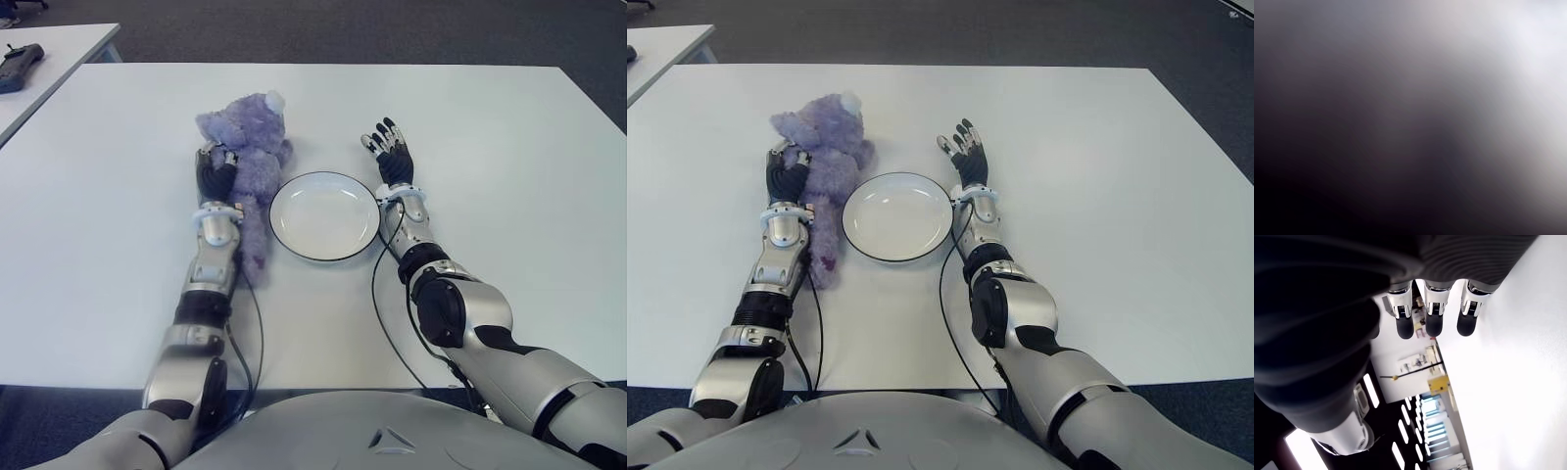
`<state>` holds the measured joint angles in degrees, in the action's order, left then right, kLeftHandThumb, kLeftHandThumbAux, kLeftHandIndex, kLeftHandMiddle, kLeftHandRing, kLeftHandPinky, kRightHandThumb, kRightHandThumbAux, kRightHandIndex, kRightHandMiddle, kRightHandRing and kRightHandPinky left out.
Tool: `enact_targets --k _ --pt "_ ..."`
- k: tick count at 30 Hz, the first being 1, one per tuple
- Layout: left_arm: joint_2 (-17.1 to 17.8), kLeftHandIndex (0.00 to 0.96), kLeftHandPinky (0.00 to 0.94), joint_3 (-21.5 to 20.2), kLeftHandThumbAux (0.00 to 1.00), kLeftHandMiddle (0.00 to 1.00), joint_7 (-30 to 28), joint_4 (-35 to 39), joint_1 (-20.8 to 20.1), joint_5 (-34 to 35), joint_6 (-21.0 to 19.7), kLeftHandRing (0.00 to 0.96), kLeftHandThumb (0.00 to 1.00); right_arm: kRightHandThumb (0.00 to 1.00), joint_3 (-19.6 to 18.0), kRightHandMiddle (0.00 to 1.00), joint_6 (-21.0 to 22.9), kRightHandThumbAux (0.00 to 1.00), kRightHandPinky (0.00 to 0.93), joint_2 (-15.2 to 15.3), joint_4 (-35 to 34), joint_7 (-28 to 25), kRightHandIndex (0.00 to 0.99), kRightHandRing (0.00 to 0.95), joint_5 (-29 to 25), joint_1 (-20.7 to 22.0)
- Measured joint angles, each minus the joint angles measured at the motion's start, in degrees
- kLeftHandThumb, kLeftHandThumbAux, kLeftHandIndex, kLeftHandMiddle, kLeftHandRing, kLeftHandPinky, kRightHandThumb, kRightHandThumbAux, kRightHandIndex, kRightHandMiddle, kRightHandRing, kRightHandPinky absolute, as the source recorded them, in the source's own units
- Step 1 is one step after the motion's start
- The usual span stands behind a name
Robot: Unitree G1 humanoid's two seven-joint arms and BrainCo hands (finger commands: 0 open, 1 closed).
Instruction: Put the doll into the plate.
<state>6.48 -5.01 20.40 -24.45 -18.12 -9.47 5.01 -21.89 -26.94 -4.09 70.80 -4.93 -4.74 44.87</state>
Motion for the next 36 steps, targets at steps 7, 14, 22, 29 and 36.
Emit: enact_targets --k 7,14,22,29,36 --pt "-0.7 0.441 0.853 -0.7 0.696 0.87 1.0 -0.1 -0.7 0.0 -1.3 0.86 0.746 0.337 0.0 0.032 0.0 0.798 0.059 0.0 0.0 0.0 0.015 0.03 0.0 0.0" --pt "-0.7 0.441 0.847 -0.9 0.696 0.867 1.0 0.9 -0.7 0.0 -2.3 0.855 0.746 0.332 0.1 0.032 0.0 0.792 0.056 0.0 0.0 0.0 0.024 0.024 0.0 0.0" --pt "-0.4 0.441 0.871 -1.2 0.696 0.886 0.9 2.0 -0.7 0.0 -3.9 0.871 0.747 0.335 0.3 0.029 0.0 0.794 0.047 0.0 0.0 0.1 0.023 0.019 0.0 0.0" --pt "1.5 0.44 0.88 -1.3 0.696 0.916 0.4 5.5 -0.3 -0.3 -7.0 0.883 0.746 0.315 0.5 0.019 0.0 0.783 0.037 0.0 0.0 0.1 0.019 0.01 0.0 0.1" --pt "3.3 0.439 0.89 -1.1 0.697 0.953 -1.2 14.0 2.1 -1.9 -13.9 0.905 0.744 0.312 0.6 0.01 0.0 0.78 0.035 0.0 0.0 0.2 0.025 0.0 0.1 0.3"
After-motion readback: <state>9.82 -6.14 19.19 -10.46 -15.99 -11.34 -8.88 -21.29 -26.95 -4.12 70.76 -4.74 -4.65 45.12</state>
